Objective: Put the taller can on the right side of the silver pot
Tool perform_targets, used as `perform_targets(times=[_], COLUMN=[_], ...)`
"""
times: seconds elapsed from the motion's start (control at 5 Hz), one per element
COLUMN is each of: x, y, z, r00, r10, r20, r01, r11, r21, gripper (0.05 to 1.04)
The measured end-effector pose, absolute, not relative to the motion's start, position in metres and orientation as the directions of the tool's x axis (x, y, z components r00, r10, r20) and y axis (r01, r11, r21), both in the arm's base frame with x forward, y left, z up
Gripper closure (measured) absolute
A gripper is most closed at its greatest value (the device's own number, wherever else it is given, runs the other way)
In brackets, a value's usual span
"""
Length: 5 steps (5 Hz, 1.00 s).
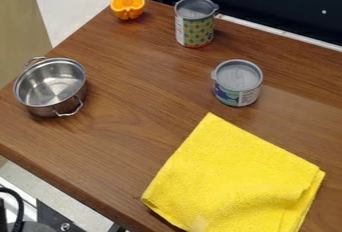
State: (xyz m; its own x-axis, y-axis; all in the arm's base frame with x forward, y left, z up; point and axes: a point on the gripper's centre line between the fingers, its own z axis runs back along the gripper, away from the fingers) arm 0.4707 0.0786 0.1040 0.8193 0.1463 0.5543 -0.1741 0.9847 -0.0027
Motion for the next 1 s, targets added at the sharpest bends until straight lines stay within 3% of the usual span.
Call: perform_targets(times=[1.0], x=[0.497], y=[0.067], z=[0.074], r00=[0.81], r10=[0.142], r20=[0.569], r01=[-0.163], r11=[0.987], r21=[-0.014], gripper=[0.085])
